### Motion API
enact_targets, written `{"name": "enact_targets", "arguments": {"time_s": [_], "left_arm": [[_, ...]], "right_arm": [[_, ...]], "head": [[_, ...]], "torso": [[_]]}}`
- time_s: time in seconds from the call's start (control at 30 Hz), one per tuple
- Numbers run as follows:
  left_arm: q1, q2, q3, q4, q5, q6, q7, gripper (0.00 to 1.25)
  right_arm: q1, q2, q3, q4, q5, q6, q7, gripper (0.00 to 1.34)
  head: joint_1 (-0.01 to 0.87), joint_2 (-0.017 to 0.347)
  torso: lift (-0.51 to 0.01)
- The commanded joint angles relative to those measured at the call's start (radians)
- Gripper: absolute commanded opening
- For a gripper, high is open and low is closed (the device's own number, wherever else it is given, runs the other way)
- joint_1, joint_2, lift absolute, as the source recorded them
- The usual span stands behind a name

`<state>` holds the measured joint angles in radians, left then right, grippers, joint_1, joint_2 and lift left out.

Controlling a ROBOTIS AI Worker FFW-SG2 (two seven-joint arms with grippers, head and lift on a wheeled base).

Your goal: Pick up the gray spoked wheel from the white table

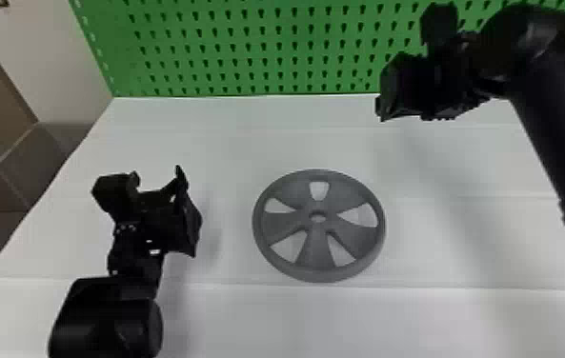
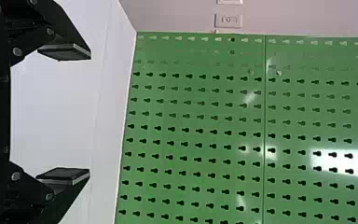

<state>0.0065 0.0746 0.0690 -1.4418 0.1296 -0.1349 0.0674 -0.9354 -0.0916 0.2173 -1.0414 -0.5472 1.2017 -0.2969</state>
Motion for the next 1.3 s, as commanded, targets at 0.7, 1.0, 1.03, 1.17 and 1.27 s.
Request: {"name": "enact_targets", "arguments": {"time_s": [0.7,1.0,1.03,1.17,1.27], "left_arm": [[-0.045,0.014,-0.049,-0.002,-0.018,0.057,0.000,0.88],[-0.045,0.014,-0.054,-0.002,-0.016,0.060,0.000,0.88],[-0.046,0.014,-0.054,-0.002,-0.016,0.060,0.000,0.88],[-0.046,0.016,-0.055,-0.002,-0.016,0.063,0.000,0.88],[-0.045,0.016,-0.057,-0.002,-0.016,0.063,0.000,0.88]], "right_arm": [[-0.152,-0.003,0.020,0.405,-0.077,0.177,0.002,1.19],[-0.200,-0.017,0.174,0.497,-0.197,0.180,0.001,1.19],[-0.200,-0.019,0.174,0.508,-0.214,0.182,0.001,1.19],[-0.200,-0.030,0.226,0.529,-0.267,0.193,0.002,1.19],[-0.198,-0.033,0.229,0.552,-0.273,0.193,0.001,1.19]], "head": [[0.839,0.130],[0.839,0.130],[0.839,0.130],[0.839,0.130],[0.839,0.130]], "torso": [[-0.065],[-0.065],[-0.065],[-0.065],[-0.065]]}}
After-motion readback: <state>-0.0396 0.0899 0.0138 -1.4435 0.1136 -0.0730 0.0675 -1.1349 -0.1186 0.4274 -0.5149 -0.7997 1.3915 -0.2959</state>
